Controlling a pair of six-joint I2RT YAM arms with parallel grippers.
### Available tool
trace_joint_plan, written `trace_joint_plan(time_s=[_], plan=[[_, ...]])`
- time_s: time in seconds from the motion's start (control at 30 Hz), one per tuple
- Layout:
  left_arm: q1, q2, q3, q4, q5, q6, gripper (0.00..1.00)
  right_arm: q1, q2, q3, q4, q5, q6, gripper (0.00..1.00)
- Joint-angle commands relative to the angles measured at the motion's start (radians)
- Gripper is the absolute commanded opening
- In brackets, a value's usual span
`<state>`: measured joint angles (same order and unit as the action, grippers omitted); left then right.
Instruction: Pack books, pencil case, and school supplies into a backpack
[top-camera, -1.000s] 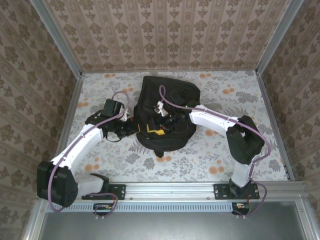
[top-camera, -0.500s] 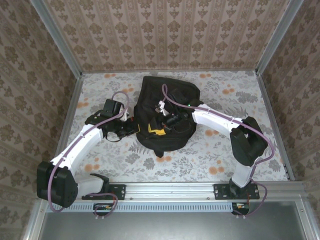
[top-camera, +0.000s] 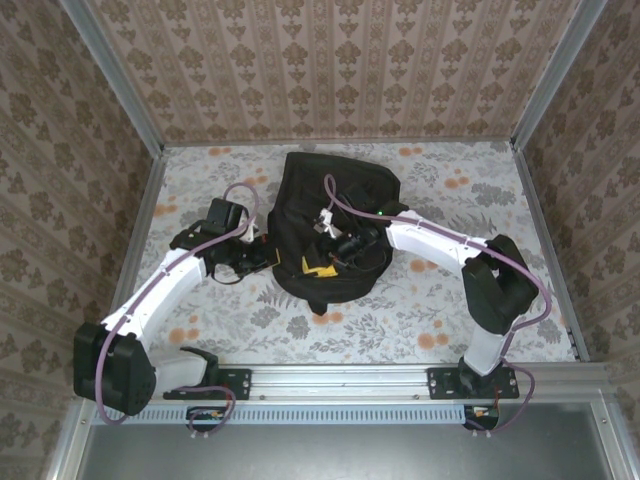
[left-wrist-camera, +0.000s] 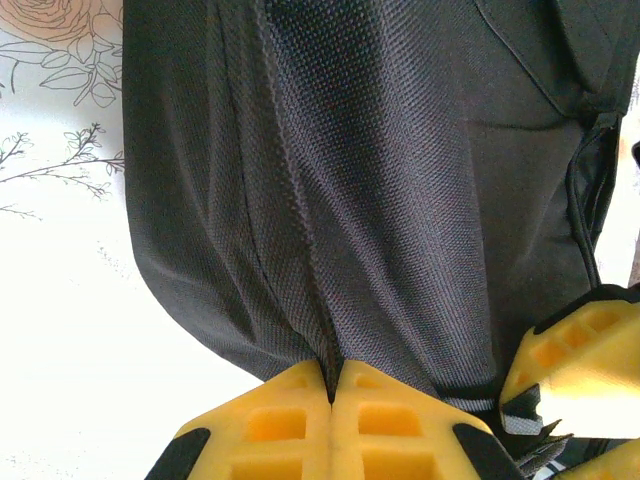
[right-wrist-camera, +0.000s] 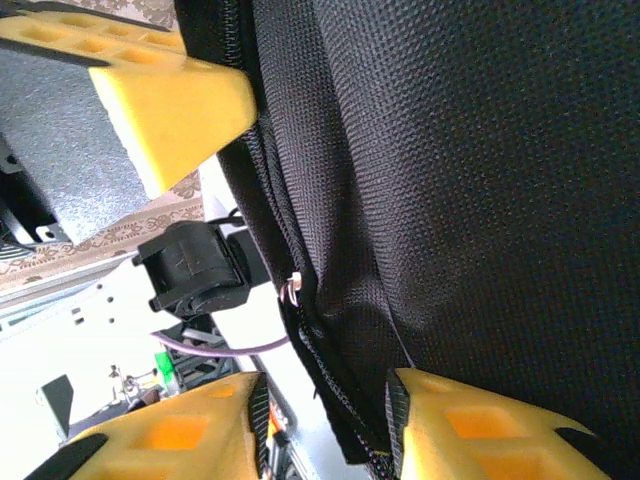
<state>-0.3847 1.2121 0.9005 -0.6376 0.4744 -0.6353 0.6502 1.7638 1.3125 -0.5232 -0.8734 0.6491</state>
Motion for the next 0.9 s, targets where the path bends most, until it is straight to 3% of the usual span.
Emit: trace_joint_plan(time_s=[0.0, 0.47, 0.87], plan=[[0.009, -0.030, 0.002, 0.043, 0.015, -0.007, 0.00, -0.004, -0.033, -0.015, -0.020, -0.029, -0.018, 0.36], [0.008, -0.031, 0.000, 0.041, -0.008, -0.017, 0.00, 0.003, -0.111, -0.038, -0.004, -0.007, 0.005, 0.00], [0.012, -0.016, -0.006, 0.042, -0.042, -0.048, 0.00, 0.003, -0.299, -0.154, -0.098, 0.184, -0.029, 0.00]])
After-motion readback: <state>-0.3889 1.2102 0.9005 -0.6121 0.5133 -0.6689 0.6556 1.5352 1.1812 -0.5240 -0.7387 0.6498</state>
